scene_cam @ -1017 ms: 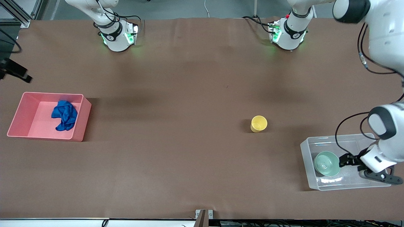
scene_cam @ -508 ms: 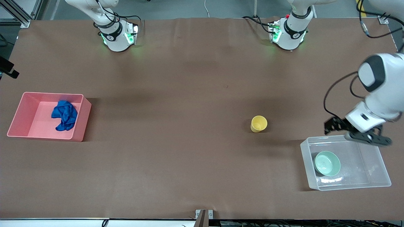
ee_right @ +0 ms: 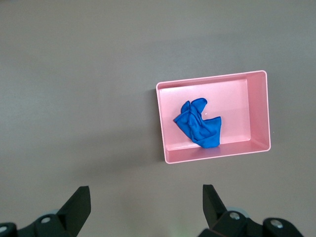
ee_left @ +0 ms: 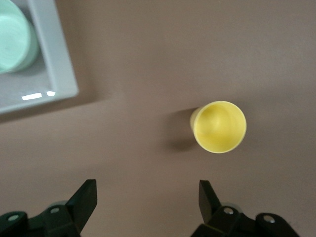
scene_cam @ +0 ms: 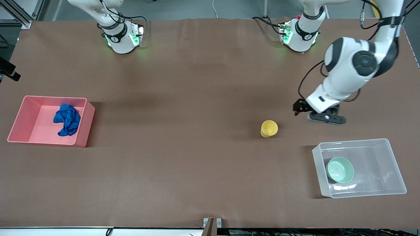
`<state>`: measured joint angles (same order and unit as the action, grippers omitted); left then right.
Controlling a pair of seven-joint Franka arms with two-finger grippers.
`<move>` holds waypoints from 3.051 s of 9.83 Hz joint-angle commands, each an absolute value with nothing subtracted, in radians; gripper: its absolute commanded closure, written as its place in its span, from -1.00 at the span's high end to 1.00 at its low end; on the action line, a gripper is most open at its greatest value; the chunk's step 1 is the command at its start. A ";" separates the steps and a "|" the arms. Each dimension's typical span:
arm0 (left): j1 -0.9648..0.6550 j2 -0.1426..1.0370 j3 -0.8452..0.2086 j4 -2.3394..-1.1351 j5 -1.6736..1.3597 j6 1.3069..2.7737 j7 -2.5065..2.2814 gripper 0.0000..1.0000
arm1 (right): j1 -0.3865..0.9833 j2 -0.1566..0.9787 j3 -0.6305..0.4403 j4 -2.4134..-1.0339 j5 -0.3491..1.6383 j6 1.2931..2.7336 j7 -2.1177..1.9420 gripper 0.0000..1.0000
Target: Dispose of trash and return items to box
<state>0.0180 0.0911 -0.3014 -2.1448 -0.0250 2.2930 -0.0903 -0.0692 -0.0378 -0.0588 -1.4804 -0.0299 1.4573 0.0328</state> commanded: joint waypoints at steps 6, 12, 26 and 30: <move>-0.027 0.417 -0.311 -2.083 0.133 2.511 -0.207 0.65 | -0.067 -0.035 -0.057 -1.468 -0.035 1.439 0.026 1.00; -0.057 0.497 -0.311 -2.037 0.152 2.555 -0.285 -1.00 | -0.066 -0.035 -0.057 -1.468 -0.035 1.439 0.028 1.00; 0.272 0.797 -0.273 -1.178 0.147 1.985 0.316 -0.99 | -0.066 -0.034 -0.057 -1.468 -0.034 1.431 0.028 1.00; 0.270 0.890 -0.219 -1.186 0.147 2.141 0.315 -0.99 | -0.066 -0.035 -0.057 -1.468 -0.034 1.430 0.028 1.00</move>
<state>0.2830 0.8339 -0.2315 -1.2079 0.1339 2.1077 0.3112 -0.0681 -0.0375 -0.0569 -1.4784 -0.0298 1.4411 0.0321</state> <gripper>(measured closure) 0.974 0.000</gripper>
